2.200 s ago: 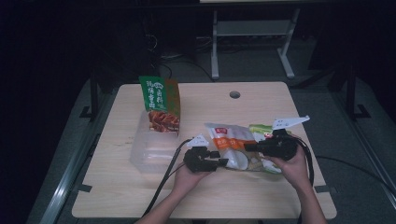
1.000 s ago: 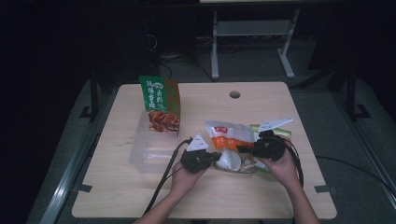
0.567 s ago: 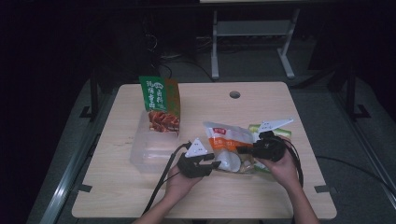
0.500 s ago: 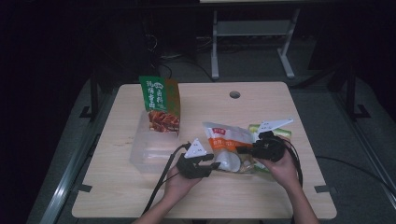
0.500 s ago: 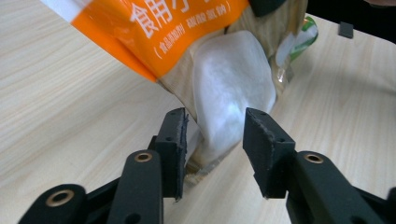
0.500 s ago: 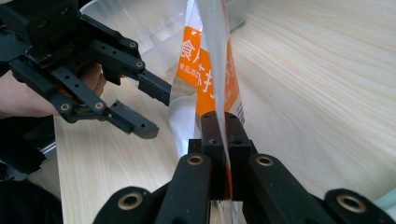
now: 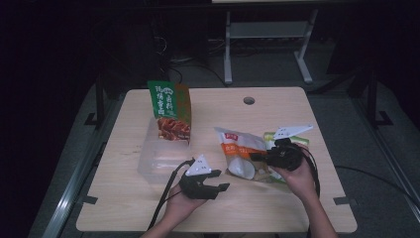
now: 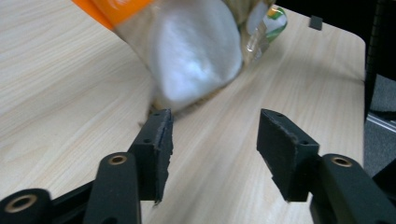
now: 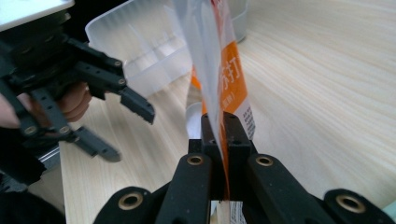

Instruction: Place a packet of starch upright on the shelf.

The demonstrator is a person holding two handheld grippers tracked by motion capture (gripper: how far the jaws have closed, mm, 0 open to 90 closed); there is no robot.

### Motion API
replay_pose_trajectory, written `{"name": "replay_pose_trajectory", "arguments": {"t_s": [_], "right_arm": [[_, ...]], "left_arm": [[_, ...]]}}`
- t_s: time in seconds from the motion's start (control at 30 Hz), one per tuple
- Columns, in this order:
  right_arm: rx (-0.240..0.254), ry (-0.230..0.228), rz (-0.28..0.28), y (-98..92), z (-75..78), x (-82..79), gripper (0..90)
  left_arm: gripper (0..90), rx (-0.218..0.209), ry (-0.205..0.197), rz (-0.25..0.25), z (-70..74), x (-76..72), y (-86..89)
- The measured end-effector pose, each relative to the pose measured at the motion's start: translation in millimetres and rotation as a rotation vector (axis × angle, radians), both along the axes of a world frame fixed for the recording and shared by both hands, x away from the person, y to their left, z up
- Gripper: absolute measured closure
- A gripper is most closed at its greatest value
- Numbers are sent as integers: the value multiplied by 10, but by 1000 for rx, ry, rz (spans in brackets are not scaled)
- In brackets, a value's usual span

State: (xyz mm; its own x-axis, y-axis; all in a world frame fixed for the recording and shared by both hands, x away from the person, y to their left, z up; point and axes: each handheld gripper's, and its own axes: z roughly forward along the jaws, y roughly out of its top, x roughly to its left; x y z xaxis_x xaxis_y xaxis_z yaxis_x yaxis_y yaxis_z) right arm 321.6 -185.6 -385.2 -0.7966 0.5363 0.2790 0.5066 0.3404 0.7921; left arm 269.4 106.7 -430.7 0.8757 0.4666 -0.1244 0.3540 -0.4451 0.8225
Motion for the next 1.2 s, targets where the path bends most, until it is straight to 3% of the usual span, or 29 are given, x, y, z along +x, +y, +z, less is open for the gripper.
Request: {"name": "replay_pose_trajectory", "arguments": {"t_s": [0.23,0.47,0.57,0.8,1.2], "right_arm": [[-3,-11,-6,65,67,26,900],[-3,-15,-4,162,100,71,900],[0,-20,0,199,129,94,900],[-2,-32,5,281,258,132,900],[4,-56,14,372,475,181,900]], "left_arm": [[374,7,-17,-29,22,-102,117],[337,16,-3,-28,-31,-159,253],[322,32,-17,-35,-34,-173,275],[306,3,-20,-40,-15,-205,321],[285,8,-34,-47,-22,-197,333]]}}
